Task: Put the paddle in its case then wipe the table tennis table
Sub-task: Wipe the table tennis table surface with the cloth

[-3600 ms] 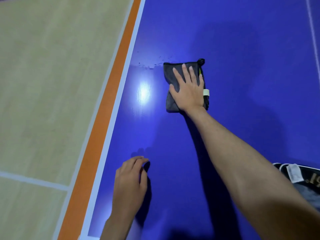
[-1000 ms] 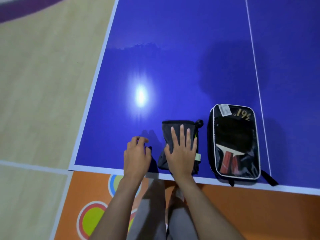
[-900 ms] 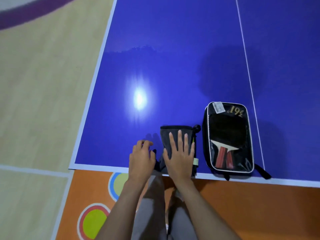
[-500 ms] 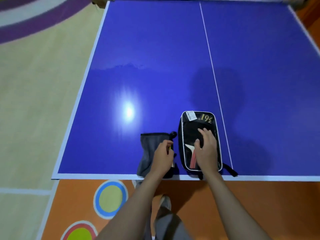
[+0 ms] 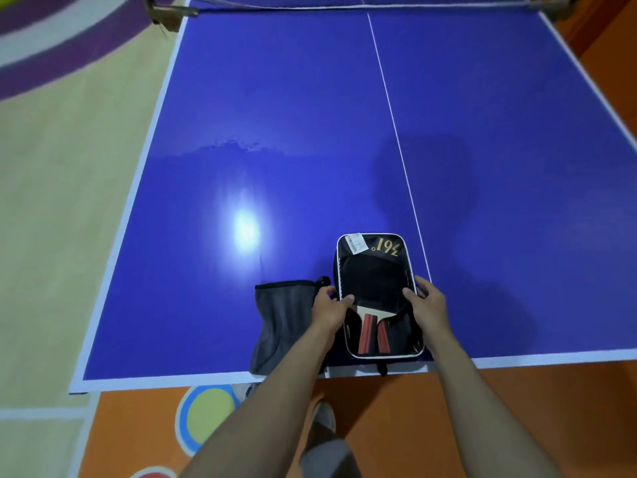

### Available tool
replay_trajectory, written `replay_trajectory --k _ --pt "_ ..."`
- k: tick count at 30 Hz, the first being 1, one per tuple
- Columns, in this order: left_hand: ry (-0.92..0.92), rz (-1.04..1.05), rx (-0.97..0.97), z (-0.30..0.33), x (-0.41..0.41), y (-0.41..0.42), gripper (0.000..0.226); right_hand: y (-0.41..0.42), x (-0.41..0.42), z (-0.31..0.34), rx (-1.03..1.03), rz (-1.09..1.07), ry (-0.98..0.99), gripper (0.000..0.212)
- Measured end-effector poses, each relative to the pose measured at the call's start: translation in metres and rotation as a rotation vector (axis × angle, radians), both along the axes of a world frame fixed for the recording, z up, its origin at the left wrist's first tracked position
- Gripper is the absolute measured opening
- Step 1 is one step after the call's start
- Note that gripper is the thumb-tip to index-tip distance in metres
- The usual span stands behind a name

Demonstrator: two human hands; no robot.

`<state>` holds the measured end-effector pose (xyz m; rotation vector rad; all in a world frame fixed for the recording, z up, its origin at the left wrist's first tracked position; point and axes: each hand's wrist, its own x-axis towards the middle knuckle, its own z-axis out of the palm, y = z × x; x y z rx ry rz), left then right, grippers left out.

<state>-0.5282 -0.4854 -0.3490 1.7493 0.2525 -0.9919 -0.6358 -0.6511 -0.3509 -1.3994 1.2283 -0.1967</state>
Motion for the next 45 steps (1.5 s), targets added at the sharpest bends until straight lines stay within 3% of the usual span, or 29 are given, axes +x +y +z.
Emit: replay_trajectory --k 4,8,17,21,29,31,36,40,45 --pt "0.092 0.023 -0.061 -0.007 0.014 0.015 0.056 -0.002 -0.003 0.004 -0.032 -0.018 -0.053 0.041" --pt "0.069 0.061 -0.126 0.001 0.043 0.062 0.041 0.023 0.025 0.021 -0.008 0.043 -0.157 0.041" --pt "0.057 0.415 -0.028 0.022 0.113 0.252 0.038 0.193 0.133 -0.003 0.134 0.305 -0.233 0.046" --pt "-0.003 0.474 0.064 0.02 0.137 0.329 0.043 0.271 0.168 -0.018 0.153 0.398 -0.202 0.047" --pt "-0.112 0.514 0.101 0.008 0.187 0.415 0.016 0.364 0.213 -0.025 0.217 0.496 -0.159 0.045" --pt "-0.15 0.5 0.119 0.003 0.195 0.425 0.008 0.375 0.219 -0.027 0.218 0.504 -0.147 0.046" --pt "-0.246 0.419 0.229 -0.015 0.205 0.431 0.018 0.376 0.224 -0.027 0.174 0.539 -0.101 0.038" --pt "-0.302 0.382 0.341 -0.016 0.202 0.422 0.032 0.348 0.213 -0.023 -0.053 0.599 -0.067 0.031" --pt "-0.681 0.215 0.659 -0.001 0.182 0.387 0.041 0.293 0.173 -0.013 -0.28 0.51 -0.112 0.026"
